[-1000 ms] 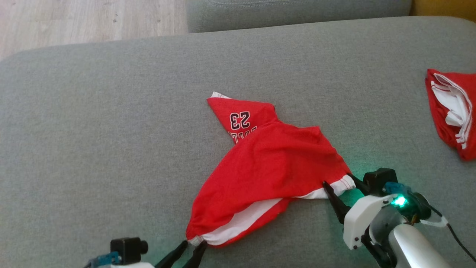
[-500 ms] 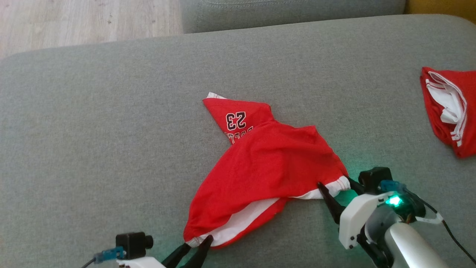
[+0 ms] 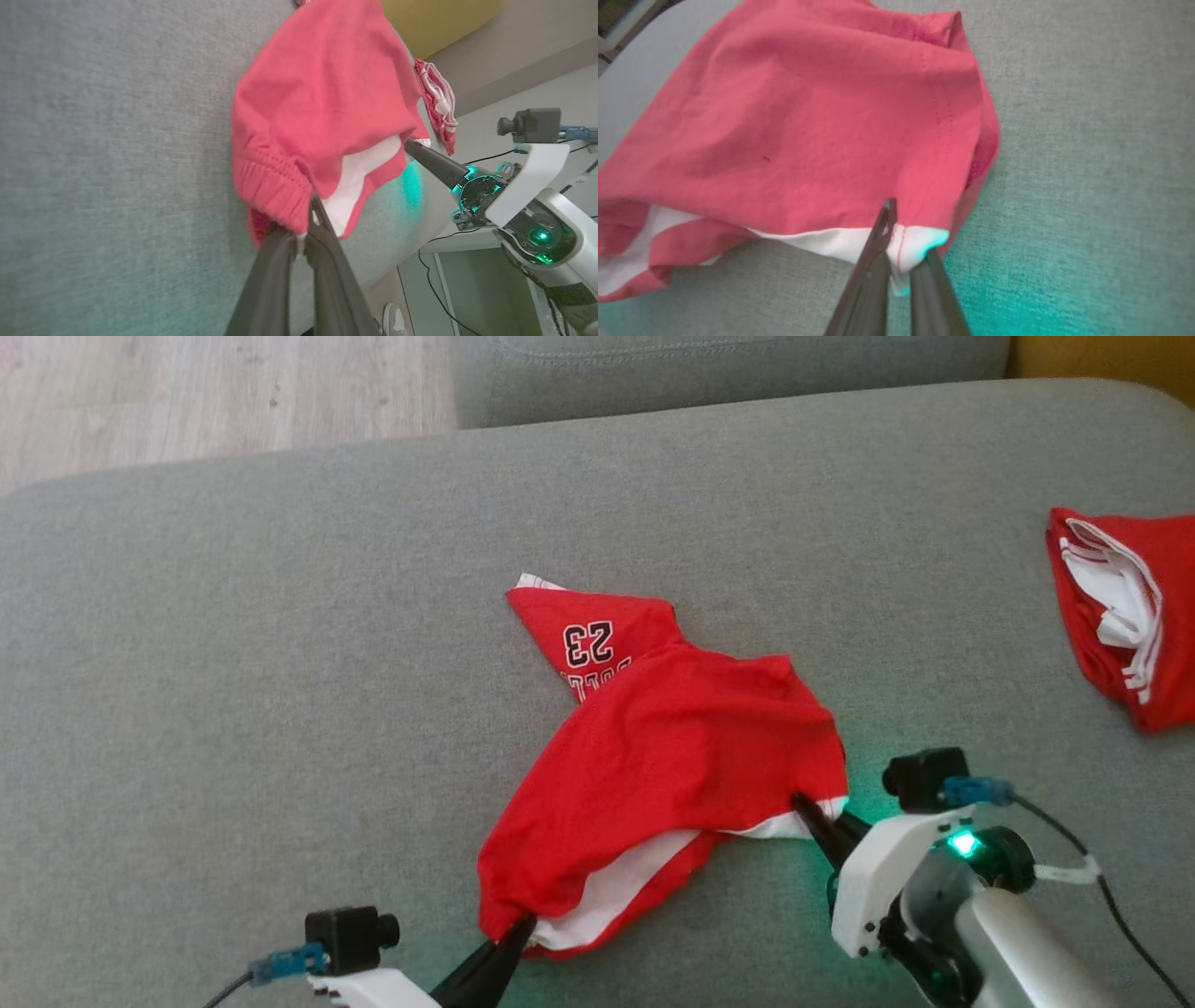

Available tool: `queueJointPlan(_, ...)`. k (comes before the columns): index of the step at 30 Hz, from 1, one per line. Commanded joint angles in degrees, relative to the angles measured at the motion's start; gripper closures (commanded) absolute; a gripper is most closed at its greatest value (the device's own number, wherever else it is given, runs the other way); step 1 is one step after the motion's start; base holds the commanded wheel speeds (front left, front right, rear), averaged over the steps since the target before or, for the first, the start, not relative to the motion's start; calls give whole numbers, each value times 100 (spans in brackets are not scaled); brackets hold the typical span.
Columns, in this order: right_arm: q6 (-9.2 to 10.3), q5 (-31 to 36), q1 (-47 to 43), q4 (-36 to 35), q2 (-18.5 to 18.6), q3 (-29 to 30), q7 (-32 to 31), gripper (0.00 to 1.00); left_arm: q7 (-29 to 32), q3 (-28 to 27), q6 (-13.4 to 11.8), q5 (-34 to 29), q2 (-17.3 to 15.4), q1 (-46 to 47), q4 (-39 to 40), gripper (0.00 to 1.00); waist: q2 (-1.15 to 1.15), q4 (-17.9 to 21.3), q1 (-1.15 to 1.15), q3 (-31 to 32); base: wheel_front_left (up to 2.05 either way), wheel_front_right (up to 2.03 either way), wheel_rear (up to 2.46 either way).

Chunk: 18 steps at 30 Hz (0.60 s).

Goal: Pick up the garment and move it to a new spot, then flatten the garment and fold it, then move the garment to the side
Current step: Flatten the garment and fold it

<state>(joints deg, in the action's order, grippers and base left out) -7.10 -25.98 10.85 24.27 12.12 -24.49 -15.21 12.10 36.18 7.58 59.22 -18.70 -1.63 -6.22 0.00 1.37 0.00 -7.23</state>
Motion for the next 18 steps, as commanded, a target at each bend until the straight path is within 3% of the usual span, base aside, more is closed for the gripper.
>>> queueJointPlan(1, -39, -166, -6, -222, 72, -83, 30, 100, -70, -123, -9, 73, -118, 230, 220, 100, 0, 13, 0, 38, 0, 0, 0)
queueJointPlan(5, -39, -1216, -96, -895, 75, 301, 16, 100, -79, -25, -9, 410, -364, 211, 756, 100, 0, 58, 0, 117, 0, 0, 0)
queueJointPlan(10, -39, -2795, -332, -2366, 352, 934, -303, 100, 13, -192, -9, 1024, -907, 303, 2108, 100, 0, 139, 0, 131, 0, 0, 0)
queueJointPlan(18, -39, -4307, -565, -4520, 600, 1999, -668, 100, 389, -867, -10, 1999, -1594, 906, 4279, 100, 0, 402, 0, 130, 0, 0, 0)
